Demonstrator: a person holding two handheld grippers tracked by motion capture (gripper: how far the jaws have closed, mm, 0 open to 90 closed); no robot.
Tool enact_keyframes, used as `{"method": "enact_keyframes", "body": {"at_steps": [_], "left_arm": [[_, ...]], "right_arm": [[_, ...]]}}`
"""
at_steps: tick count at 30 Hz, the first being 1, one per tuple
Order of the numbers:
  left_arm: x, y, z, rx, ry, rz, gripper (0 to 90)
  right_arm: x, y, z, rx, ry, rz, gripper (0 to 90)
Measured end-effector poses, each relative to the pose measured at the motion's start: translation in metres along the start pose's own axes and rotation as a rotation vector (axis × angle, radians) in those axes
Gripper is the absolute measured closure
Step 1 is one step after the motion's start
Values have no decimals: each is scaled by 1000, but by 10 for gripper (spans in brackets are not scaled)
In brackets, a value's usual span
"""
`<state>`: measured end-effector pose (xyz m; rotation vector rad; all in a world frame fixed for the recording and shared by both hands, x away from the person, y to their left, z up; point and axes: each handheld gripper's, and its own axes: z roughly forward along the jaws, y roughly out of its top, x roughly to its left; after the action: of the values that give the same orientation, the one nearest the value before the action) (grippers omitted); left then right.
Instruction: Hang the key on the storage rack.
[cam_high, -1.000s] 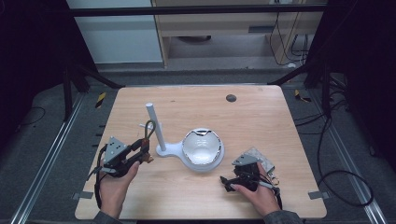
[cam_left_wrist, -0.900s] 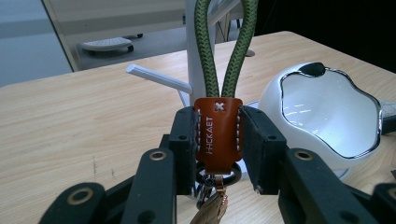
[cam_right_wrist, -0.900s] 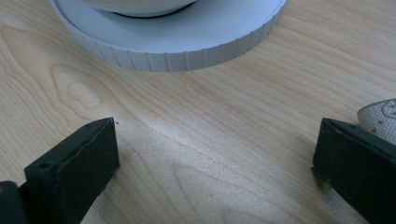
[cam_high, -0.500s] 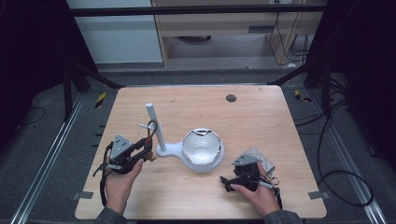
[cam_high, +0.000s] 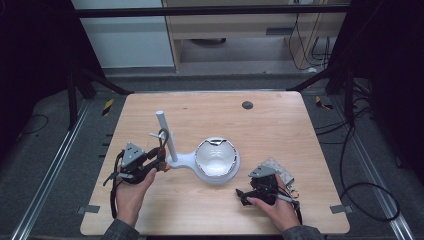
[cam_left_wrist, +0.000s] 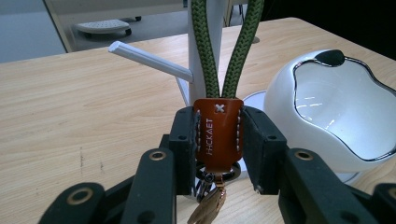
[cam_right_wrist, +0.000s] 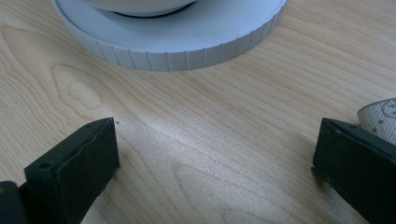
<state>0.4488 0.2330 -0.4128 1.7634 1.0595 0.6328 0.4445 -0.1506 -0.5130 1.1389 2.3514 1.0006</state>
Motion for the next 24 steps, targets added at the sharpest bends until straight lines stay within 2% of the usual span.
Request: {"method": "enact_keyframes", "body": {"at_steps": [11,14,17,21,23,24], "left_arm": [[2,0,6,6,-13,1,655],[6,0,7,4,-30,-10,641],[9,-2,8,-11,-39,-20,583],[11,-4,9,-13,-55,-29,438],[14,-7,8,-10,-65,-22,382],[17,-11,7,2,-59,3,347]], "right_arm": [[0,0,0,0,-2,2,3],[0,0,0,0,-2,2,3],[0,0,0,0,-3,4,3],[0,0,0,0,-3,4,4],[0,0,-1,1,-5,4,7],[0,-1,-1,0,-2,2,7]]}}
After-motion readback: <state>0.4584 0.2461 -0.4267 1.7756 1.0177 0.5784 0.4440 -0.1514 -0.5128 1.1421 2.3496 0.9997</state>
